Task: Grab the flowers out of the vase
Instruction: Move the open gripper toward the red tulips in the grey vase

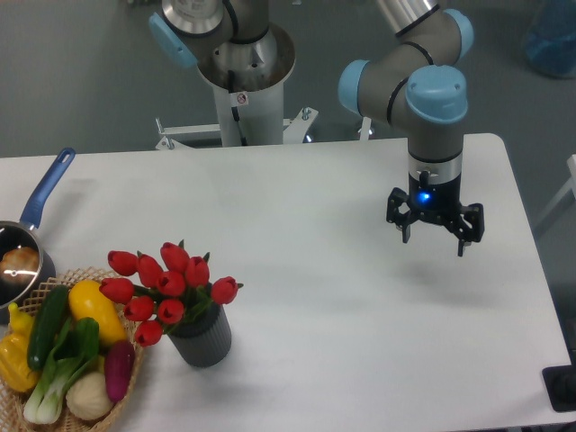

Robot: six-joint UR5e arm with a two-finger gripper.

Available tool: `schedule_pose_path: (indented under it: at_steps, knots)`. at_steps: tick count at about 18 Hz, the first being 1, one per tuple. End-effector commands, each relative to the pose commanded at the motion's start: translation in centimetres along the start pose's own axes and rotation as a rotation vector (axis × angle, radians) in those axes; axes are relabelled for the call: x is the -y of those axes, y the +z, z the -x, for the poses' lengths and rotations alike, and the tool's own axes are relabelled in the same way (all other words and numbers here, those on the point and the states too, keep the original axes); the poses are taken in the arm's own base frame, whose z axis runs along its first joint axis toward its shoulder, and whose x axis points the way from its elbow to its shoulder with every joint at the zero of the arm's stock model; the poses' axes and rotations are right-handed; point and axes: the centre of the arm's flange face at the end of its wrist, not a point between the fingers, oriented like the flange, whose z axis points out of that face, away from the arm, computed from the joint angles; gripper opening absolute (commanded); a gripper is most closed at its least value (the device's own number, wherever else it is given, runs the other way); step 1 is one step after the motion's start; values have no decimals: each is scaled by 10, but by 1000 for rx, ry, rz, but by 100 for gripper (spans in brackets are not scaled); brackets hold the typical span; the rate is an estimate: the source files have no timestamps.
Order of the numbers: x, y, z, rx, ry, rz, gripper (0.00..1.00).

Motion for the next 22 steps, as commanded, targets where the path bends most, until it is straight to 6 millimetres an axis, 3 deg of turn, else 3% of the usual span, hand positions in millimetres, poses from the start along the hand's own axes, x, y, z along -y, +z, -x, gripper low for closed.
schedule_pose_path:
  at_steps: [6,11,17,22]
  knots:
    - [9,1,-9,-11,11,-8,100]
    - [24,4,-45,-47,47,-17,100]
    - [50,-45,-82,-9,-2,-59,100]
    - [70,-50,-124,-37,37,-72,100]
